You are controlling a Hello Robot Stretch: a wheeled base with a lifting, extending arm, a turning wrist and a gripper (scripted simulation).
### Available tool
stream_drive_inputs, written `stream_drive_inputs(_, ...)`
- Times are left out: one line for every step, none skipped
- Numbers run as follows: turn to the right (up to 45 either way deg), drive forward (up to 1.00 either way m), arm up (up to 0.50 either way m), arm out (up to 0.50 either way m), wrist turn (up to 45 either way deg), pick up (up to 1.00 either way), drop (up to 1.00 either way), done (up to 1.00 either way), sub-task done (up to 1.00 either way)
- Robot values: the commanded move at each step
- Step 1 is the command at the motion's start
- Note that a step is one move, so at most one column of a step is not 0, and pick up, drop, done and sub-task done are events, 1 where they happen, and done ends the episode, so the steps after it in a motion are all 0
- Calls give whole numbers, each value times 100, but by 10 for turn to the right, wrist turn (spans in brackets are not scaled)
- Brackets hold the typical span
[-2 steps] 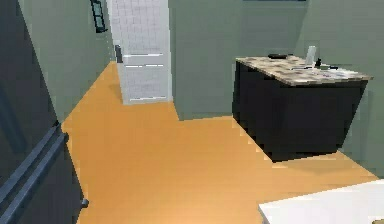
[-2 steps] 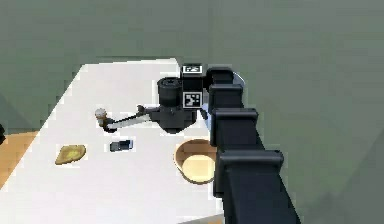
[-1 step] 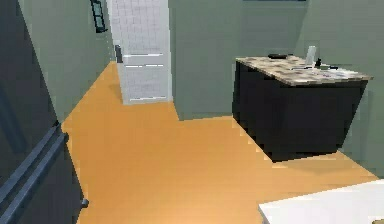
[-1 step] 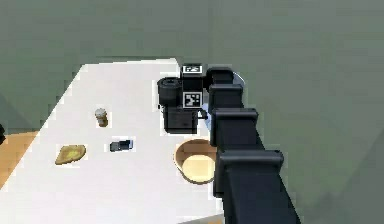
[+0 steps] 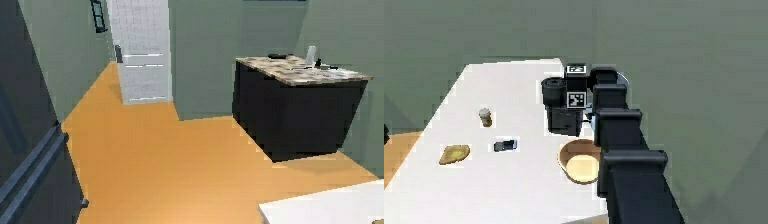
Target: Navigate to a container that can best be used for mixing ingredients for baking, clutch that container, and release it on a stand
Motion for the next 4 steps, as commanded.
stream_drive_inputs(0, 0, -28, 0, 0, 0, 0, 0, 0)
stream_drive_inputs(0, 0, 0, 0, 0, 100, 0, 0, 0)
stream_drive_inputs(0, 0, 10, 0, 0, 0, 0, 0, 0)
stream_drive_inputs(0, 0, 18, 0, 0, 0, 0, 0, 0)
